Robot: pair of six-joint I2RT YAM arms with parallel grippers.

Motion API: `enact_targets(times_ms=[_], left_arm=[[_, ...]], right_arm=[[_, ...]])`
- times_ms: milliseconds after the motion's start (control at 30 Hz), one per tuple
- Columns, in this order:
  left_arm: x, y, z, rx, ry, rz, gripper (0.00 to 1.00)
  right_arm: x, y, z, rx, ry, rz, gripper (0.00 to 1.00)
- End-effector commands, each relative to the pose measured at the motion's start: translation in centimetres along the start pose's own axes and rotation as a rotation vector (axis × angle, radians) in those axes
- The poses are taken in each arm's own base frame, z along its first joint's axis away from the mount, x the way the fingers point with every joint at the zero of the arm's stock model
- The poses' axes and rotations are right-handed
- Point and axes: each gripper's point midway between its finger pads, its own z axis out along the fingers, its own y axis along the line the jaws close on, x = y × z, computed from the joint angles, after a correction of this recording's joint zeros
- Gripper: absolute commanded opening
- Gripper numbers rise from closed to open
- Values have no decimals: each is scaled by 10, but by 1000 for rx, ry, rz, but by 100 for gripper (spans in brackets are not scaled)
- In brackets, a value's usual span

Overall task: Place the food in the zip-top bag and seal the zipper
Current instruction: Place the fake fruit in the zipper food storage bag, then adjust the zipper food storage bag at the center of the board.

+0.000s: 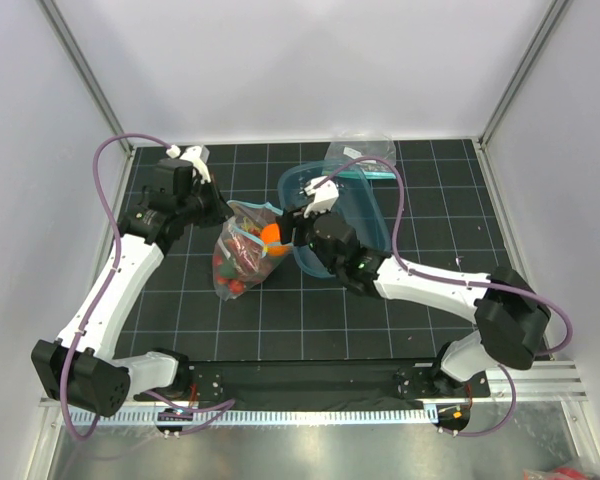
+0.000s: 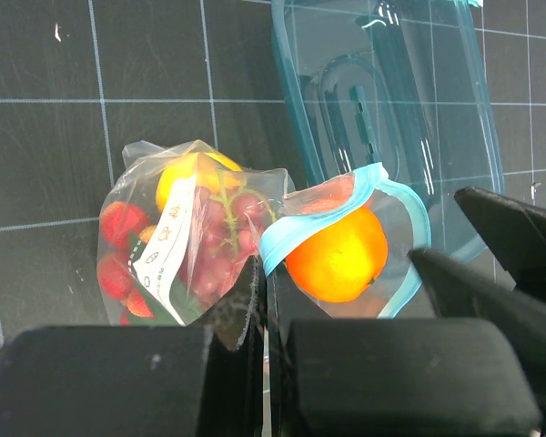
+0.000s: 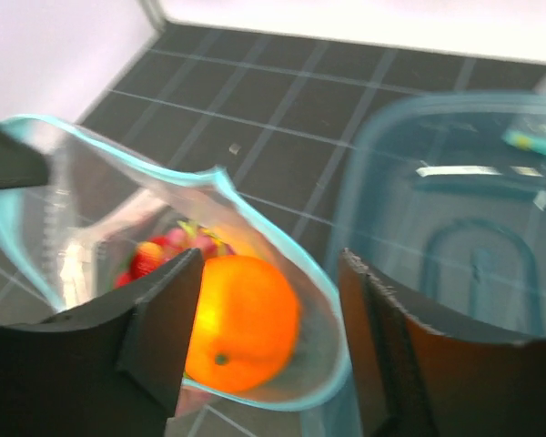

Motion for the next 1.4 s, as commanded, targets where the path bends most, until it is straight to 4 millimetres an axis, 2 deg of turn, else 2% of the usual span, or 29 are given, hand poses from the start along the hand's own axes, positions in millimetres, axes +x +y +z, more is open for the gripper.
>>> enact_targets(times_ms=[0,133,233,333,367,400,433,667,767,800,867,900,933,1000,1067,1200,1300,1333,1367], left_arm=[[-17,-7,-5,26,-57,6,0],[-18,-7,-5,27,-58,4,0],[-17,-7,-4,26,-55,3,0],[-16,-7,-3,26,-52,4,0],[-16,-6,-3,24,-52,4,0],[-16,-5,-3,20,-53,3,0],[-16,-5,-3,20,-53,4,0],[-17,-5,-3,17,-56,4,0],[-16,-5,-2,19,-52,4,0],[-16,-6,-2,21,-52,5,0],[-16,-6,-2,20,-51,5,0],[-17,-6,-3,20,-54,4,0],[-17,-6,-3,22,-55,5,0],[-17,-6,-4,21,-56,3,0],[-16,-10,-5,41,-50,0,0],[-16,-39,-20,168,-15,-88,0],[-15,-55,-39,232,-7,-165,0],[-11,-59,-44,247,8,-186,0],[-8,-64,-51,268,13,-205,0]], right_arm=[[-19,-23,-12,132,7,46,65],[-15,-28,-20,150,47,87,64],[-13,-33,-18,171,77,82,59],[4,-34,-7,174,146,104,56],[3,-36,-3,179,164,129,55],[15,-33,2,162,203,132,53],[18,-32,4,159,214,135,51],[37,-41,-1,205,284,117,45],[39,-43,-5,205,283,118,35],[39,-44,-6,205,283,120,26],[39,-43,-8,201,282,121,19],[38,-43,-8,199,282,119,7],[34,-42,-8,192,274,119,1],[27,-36,-7,166,261,126,1],[6,-28,-9,120,218,134,1],[-37,-10,-19,38,169,151,1],[-65,13,-31,-62,159,164,1],[-79,29,-36,-111,153,167,1],[-78,40,-35,-144,176,152,1]])
